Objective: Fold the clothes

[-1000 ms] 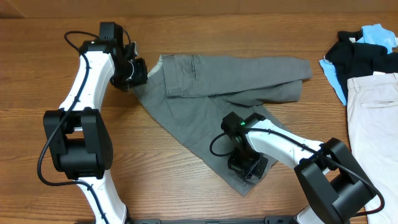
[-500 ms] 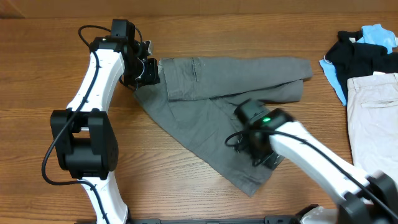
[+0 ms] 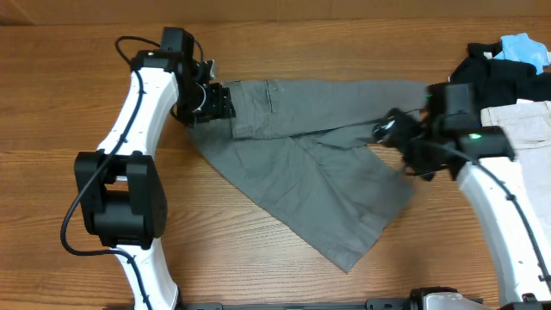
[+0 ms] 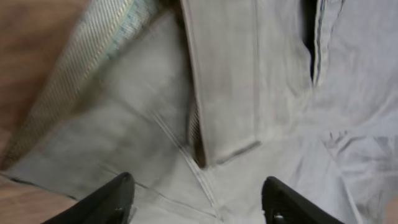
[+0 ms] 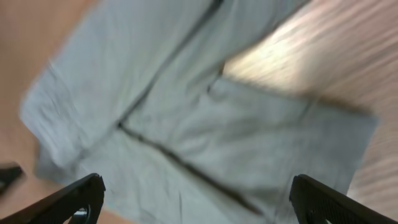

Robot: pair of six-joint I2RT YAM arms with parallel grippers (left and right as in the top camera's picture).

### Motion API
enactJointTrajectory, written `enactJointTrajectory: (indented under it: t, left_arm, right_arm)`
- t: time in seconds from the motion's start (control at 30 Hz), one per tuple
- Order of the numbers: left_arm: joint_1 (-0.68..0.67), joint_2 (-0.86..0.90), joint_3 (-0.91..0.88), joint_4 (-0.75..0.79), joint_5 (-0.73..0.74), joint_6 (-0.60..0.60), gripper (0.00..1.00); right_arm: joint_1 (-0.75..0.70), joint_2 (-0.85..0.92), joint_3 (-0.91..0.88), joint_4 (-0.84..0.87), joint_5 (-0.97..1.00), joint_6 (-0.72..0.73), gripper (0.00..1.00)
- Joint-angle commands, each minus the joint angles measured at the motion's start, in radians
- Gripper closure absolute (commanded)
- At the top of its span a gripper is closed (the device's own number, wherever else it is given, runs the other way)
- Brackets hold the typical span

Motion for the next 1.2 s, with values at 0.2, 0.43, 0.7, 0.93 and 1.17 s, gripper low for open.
enactJointTrajectory:
  t: [0.2, 0.43, 0.7, 0.93, 1.17]
  left_arm:
    - [-0.077, 0.003, 0.002, 0.001, -0.122, -0.154, 0.32]
    - [-0.067, 0.109, -0.002, 0.026, -0.002, -0.137, 0.37]
    - [-0.075, 0.169, -0.002, 0.055, 0.033, -0.137, 0.4]
    - [-0.071, 0.167, 0.005, 0.085, 0.071, -0.106, 0.5]
    - [-0.07, 0.129, 0.014, 0.078, 0.07, -0.092, 0.63]
  right_arm:
    - [-0.18, -0.007, 0.022, 0.053, -0.057, -0.042, 0.0]
    - [-0.184, -0.007, 0.022, 0.058, -0.056, -0.042, 0.0]
    - [-0.184, -0.006, 0.022, 0.063, -0.011, -0.042, 0.0]
    - [-0.184, 0.006, 0.021, 0.063, 0.027, -0.047, 0.0]
    - [-0.184, 0.053, 0.02, 0.06, 0.026, -0.114, 0.0]
